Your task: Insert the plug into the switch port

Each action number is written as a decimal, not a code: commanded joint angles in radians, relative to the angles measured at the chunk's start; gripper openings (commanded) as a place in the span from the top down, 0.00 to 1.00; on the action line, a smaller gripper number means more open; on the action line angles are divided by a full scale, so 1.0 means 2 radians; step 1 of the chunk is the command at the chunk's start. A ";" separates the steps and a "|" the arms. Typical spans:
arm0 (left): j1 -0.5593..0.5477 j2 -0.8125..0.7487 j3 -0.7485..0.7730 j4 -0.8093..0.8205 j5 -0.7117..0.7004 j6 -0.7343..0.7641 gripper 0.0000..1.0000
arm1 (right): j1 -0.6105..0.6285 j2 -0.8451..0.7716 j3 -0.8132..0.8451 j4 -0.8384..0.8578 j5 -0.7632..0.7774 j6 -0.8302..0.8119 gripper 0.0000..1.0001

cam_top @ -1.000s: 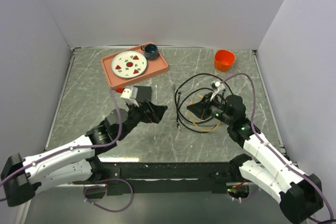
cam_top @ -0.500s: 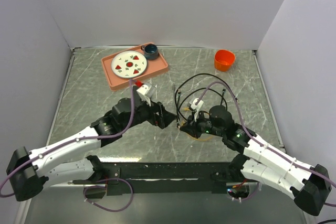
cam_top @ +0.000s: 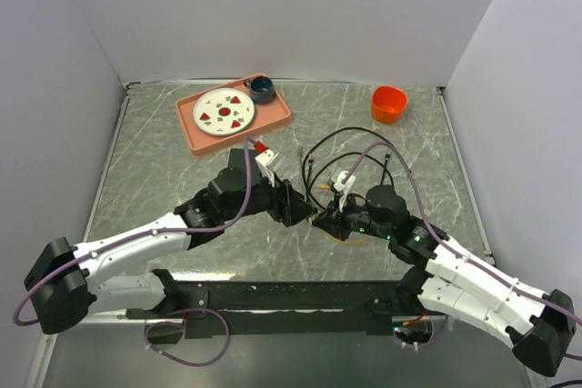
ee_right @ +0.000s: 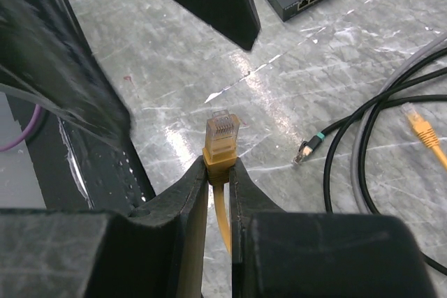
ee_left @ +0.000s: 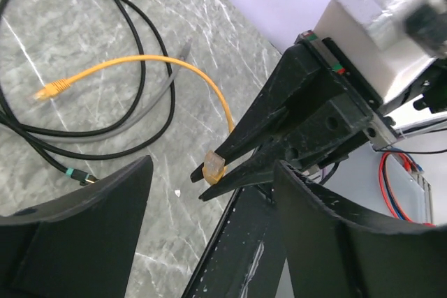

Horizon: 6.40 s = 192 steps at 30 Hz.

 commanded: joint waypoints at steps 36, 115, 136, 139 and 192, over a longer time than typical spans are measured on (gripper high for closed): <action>-0.029 -0.142 -0.061 0.021 0.033 0.130 0.13 | 0.008 -0.076 -0.003 0.025 -0.217 -0.067 1.00; -0.134 -0.074 0.012 0.126 0.006 0.060 0.99 | 0.008 -0.091 0.073 -0.033 -0.089 -0.023 0.00; -0.134 -0.078 0.097 -0.222 -0.466 -0.266 0.99 | 0.057 -0.010 0.139 0.004 0.152 0.079 0.23; -0.134 -0.059 0.120 -0.246 -0.464 -0.272 0.99 | 0.089 0.018 0.149 0.006 0.188 0.068 0.23; 0.153 -0.136 0.016 -0.263 -0.362 -0.117 0.03 | 0.114 0.140 0.140 0.018 0.205 -0.025 1.00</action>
